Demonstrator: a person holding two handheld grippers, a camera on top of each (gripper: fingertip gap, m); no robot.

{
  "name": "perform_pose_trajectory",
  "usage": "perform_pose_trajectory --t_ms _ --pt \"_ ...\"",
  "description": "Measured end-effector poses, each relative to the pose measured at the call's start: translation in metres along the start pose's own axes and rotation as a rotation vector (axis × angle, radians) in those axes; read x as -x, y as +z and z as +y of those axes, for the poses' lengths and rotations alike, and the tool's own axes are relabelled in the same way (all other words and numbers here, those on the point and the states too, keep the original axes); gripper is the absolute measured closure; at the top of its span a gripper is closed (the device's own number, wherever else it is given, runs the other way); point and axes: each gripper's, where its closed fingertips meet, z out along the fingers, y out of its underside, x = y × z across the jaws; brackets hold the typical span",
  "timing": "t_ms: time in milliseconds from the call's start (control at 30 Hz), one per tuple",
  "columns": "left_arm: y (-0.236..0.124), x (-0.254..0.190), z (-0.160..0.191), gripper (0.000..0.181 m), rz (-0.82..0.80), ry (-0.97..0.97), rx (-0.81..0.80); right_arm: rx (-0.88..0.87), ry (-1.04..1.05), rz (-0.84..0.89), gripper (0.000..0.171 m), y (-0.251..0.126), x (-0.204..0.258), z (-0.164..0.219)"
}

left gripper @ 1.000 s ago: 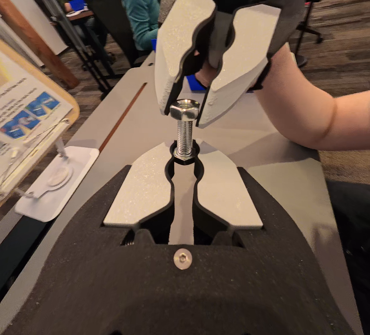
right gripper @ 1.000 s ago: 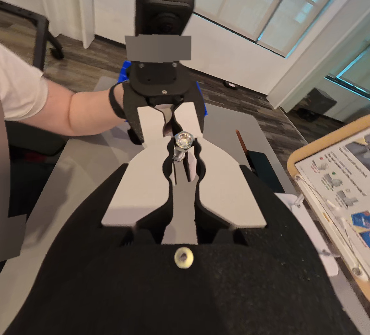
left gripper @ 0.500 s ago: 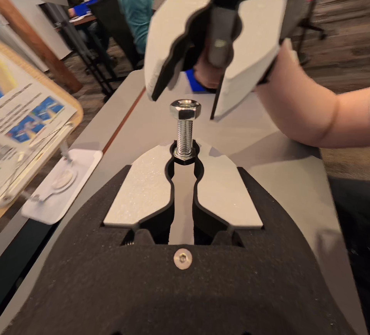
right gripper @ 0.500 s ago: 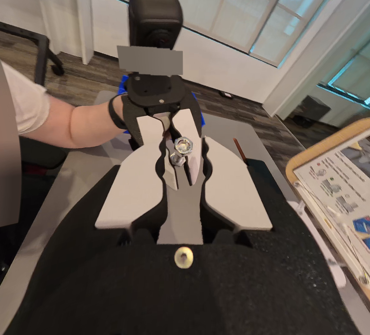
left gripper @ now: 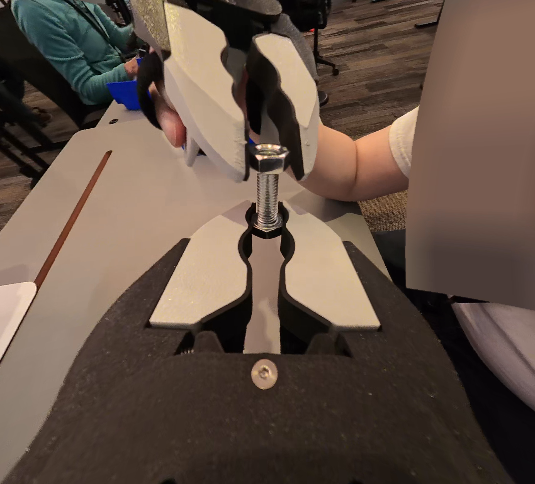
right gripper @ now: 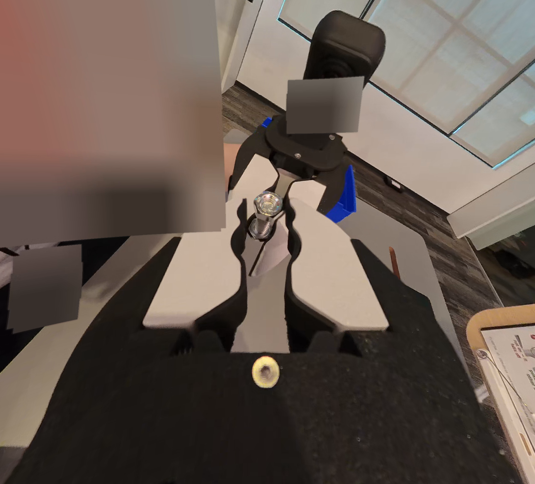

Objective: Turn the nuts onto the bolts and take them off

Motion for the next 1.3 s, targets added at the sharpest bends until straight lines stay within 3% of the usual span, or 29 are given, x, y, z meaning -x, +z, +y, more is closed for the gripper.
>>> perform_pose_trajectory --t_ms 233,533,833,1300 --pt "-0.004 0.005 -0.003 0.167 -0.032 -0.009 -0.013 0.004 0.012 0.039 0.153 0.0 -0.007 0.0" --pt "-0.021 0.043 0.002 0.167 -0.248 -0.075 0.002 0.051 0.201 0.222 0.153 0.004 -0.043 0.01" --pt "-0.023 0.042 -0.001 0.167 -0.237 -0.073 -0.013 -0.044 0.207 0.215 0.143 -0.006 -0.044 -0.003" --pt "-0.022 0.045 0.001 0.167 -0.257 -0.072 -0.006 0.008 0.236 0.175 0.141 -0.003 -0.038 0.004"
